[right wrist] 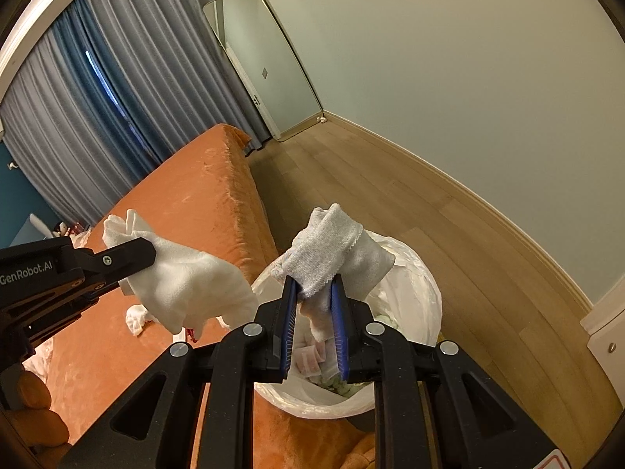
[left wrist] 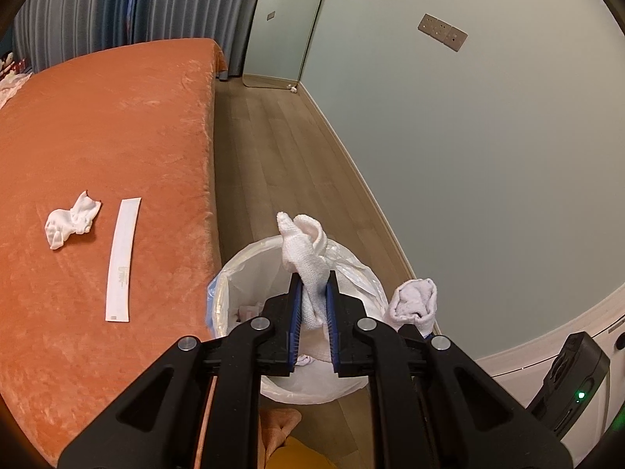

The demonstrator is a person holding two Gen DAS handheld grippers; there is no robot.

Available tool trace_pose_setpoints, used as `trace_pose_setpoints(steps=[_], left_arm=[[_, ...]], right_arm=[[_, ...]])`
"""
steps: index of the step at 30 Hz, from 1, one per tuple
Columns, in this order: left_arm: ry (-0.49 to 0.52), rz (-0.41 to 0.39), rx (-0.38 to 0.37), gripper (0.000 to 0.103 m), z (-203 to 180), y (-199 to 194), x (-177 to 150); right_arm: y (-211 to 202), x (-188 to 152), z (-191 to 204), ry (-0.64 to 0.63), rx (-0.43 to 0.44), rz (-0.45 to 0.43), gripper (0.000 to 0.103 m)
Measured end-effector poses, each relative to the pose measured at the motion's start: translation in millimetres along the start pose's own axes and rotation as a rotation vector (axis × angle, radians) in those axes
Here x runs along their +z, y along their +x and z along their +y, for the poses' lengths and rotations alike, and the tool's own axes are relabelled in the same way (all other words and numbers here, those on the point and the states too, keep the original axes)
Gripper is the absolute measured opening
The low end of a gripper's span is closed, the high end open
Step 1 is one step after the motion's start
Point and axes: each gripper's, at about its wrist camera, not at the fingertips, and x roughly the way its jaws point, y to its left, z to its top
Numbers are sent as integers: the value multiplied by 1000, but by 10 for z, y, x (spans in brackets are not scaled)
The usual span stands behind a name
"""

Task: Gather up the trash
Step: 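Carry both socks to the trash bin and open both tools, then move both tools back over the white glove and paper strip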

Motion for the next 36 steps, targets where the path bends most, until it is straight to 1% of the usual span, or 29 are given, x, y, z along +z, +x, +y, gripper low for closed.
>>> trace_pose_setpoints(steps=[1, 2, 3, 4, 5, 6, 8, 9, 12, 22, 25, 30, 36], left_arm=[[-4, -1, -2, 15, 5, 10, -1], [-9, -9, 6, 18, 12, 10, -4], [-15, -17, 23, 28, 21, 8, -6], [-21, -28, 37, 33, 41, 2, -7], [-29, -34, 49, 42, 57, -4, -4], [-37, -39, 60, 45, 78, -11, -2], [-50, -38, 73, 45, 132, -5, 9], [-54, -35, 76, 45, 157, 0, 12], [-68, -30, 86, 45, 242, -6, 20], [-98, -39, 109, 45, 482, -92, 8], [-112, -44, 111, 45, 554, -131, 13], [-124, -60, 120, 45, 656, -224, 18], [-157, -73, 135, 45, 880, -335, -1]], right_arm=[[13, 8, -7, 2, 0, 0, 16], [23, 7, 1, 3, -1, 1, 17], [28, 14, 31, 2, -2, 1, 18], [2, 9, 51, 1, -1, 0, 20], [11, 13, 67, 2, -4, -1, 22], [17, 16, 85, 2, -4, -5, 22], [31, 13, 102, -1, 0, -4, 24], [20, 3, 96, -4, -2, -5, 28], [17, 14, 97, -6, 3, -9, 33], [39, -6, 196, -22, 15, -2, 37], [18, -13, 243, -37, 18, -4, 39], [-8, -24, 381, -62, 27, -4, 40], [-14, -82, 599, -95, 45, 6, 42]])
